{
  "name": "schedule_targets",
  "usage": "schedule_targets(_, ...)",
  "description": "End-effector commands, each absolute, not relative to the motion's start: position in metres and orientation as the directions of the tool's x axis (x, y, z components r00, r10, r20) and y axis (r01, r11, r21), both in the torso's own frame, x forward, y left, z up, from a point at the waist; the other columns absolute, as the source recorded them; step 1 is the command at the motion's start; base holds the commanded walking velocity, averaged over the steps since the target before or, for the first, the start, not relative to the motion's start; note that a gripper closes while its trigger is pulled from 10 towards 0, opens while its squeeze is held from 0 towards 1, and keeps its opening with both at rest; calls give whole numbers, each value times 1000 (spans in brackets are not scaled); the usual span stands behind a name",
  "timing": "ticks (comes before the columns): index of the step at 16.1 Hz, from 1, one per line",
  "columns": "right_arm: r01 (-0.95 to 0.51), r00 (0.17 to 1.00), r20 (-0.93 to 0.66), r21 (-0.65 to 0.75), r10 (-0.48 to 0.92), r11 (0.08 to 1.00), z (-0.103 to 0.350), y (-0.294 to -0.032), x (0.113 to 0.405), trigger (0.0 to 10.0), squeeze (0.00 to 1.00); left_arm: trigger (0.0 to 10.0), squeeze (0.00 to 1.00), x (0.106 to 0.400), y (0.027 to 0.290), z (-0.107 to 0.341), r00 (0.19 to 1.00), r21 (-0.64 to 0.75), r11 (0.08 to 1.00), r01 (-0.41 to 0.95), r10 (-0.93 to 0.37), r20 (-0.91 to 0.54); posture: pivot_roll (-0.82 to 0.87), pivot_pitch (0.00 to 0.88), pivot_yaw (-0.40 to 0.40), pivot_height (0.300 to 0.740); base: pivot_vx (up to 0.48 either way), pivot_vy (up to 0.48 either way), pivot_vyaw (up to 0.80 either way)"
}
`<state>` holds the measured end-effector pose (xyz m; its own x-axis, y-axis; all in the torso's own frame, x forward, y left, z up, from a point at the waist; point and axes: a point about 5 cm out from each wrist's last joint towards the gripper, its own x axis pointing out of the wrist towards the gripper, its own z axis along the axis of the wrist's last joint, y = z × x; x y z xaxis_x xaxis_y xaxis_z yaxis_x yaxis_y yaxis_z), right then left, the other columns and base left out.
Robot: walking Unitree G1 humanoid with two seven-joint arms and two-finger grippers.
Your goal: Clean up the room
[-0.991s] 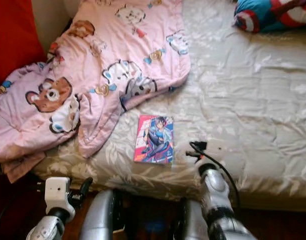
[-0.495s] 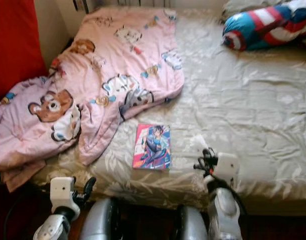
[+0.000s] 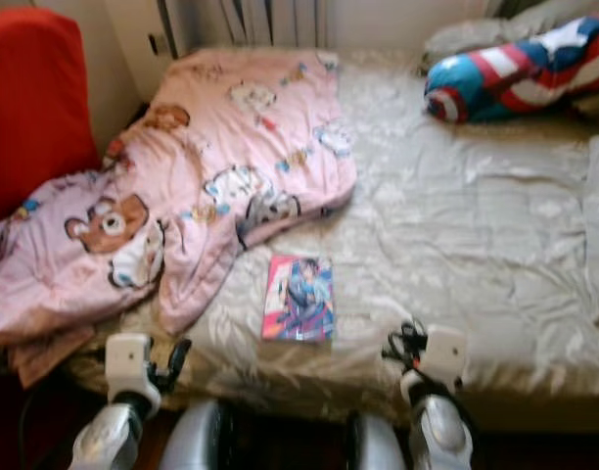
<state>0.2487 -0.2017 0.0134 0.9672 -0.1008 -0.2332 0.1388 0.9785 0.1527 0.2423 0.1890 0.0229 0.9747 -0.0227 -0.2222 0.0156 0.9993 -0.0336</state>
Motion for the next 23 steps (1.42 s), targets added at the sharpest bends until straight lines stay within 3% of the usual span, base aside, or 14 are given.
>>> schedule_targets(1,171,939,-323,145,-116,975,-4,-208,240,10000,0,10000,0,241,190,16,966,-24,999,27,-32,-255,8,109,11,645,0,0,0)
schedule_targets(8,201,863,-489,104,-126,974,-36,-215,223,10000,0,10000,0,238,207,-14,918,-3,1000,6,-7,-397,21,95,9,693,0,0,0)
schedule_targets(15,186,715,-694,82,-78,979,-70,-209,194,10000,0,10000,0,208,204,-57,784,13,1000,4,5,-620,15,81,9,698,0,0,0)
schedule_targets(20,195,577,-810,17,-101,981,-92,-216,150,10000,0,10000,0,195,210,-69,702,41,999,22,13,-712,8,82,19,728,0,0,0)
schedule_targets(23,213,546,-833,33,-91,976,-97,-215,135,10000,0,10000,0,191,216,-71,684,51,999,4,34,-729,4,88,26,740,0,0,0)
